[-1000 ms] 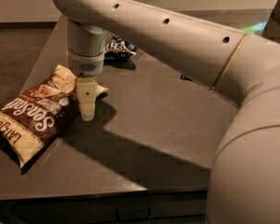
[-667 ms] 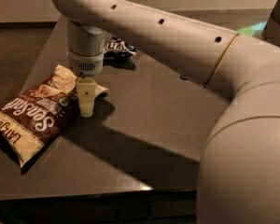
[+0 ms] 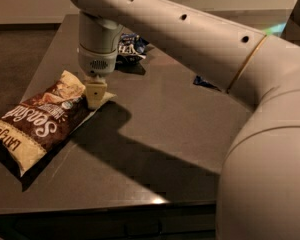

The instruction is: Move brown chip bag near rxbar blueberry

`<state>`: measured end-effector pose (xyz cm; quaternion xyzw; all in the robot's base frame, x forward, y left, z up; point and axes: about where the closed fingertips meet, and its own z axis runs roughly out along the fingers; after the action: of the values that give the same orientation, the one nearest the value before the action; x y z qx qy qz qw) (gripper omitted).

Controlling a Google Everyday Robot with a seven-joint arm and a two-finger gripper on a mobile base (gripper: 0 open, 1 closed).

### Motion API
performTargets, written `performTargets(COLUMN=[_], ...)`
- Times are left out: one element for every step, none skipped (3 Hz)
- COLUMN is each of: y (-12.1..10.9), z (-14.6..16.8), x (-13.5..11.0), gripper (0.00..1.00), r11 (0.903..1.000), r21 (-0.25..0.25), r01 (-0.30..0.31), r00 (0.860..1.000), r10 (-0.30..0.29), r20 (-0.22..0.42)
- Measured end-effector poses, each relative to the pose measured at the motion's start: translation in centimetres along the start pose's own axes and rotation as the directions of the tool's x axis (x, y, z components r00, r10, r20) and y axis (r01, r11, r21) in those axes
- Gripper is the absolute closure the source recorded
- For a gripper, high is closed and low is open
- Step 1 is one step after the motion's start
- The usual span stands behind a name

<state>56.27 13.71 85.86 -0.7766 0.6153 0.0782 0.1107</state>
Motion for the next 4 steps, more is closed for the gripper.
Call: performTargets(y=[-0.3, -1.2, -2.1, -2.7], z=[-2.9, -5.8, -8.0, -10.0], x=[3.0, 7.6, 11.8, 16.8], gripper=[0.99, 1.0, 1.0, 1.0], r11=[0.999, 0.9932, 0.9836, 0.9683], r21=[0.029, 0.067, 0.104, 0.14], r01=[-0.034, -0.095, -0.147, -0.207], r00=[0.999, 0.995, 0.989, 0.978], r10=[0.033, 0.093, 0.144, 0.206], r20=[0.027, 0.039, 0.035, 0.022])
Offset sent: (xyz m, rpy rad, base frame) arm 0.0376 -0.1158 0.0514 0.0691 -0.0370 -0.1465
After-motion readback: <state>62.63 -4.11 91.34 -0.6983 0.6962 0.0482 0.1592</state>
